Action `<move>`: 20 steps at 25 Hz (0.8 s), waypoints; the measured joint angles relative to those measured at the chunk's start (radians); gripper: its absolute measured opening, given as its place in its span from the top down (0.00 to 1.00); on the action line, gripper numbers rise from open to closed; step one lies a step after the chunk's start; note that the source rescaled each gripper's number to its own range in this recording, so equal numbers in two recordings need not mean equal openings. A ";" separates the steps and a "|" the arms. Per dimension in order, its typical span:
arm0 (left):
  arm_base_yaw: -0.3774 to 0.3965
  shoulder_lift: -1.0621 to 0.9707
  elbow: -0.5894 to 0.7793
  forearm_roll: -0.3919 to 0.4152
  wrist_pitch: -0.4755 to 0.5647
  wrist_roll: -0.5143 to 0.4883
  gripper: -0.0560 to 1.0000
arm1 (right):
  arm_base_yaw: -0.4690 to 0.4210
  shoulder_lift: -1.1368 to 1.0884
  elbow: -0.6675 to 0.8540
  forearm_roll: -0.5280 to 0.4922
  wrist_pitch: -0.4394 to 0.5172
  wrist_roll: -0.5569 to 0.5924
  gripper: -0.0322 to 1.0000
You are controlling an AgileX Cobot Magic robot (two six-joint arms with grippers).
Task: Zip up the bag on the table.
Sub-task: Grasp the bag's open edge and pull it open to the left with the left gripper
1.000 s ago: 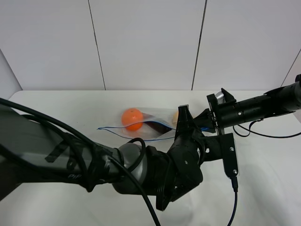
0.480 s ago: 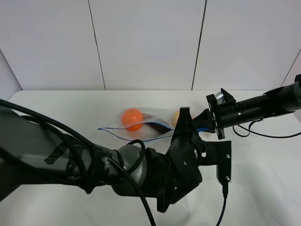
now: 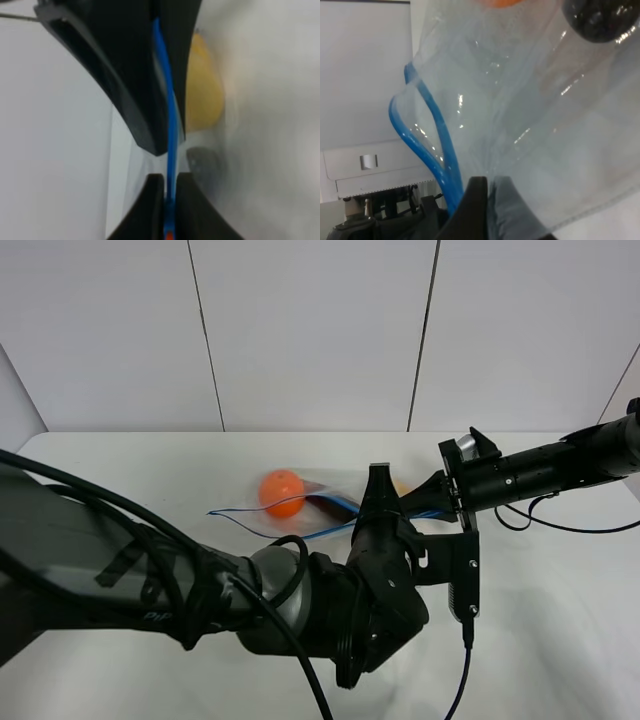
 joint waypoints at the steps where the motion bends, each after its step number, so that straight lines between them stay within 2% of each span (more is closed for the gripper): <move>1: 0.000 0.000 0.000 -0.012 0.001 0.005 0.94 | 0.000 0.000 0.000 -0.001 0.000 0.000 0.97; 5: 0.022 0.000 0.000 -0.048 0.008 0.037 0.94 | 0.000 0.000 0.000 -0.001 -0.001 0.000 0.97; 15: 0.061 -0.001 0.003 -0.059 0.045 0.071 0.94 | 0.000 0.000 0.000 0.011 -0.001 -0.002 0.97; 20: 0.087 -0.054 0.064 -0.058 0.043 0.081 0.94 | -0.010 0.000 0.000 0.011 0.003 -0.003 0.97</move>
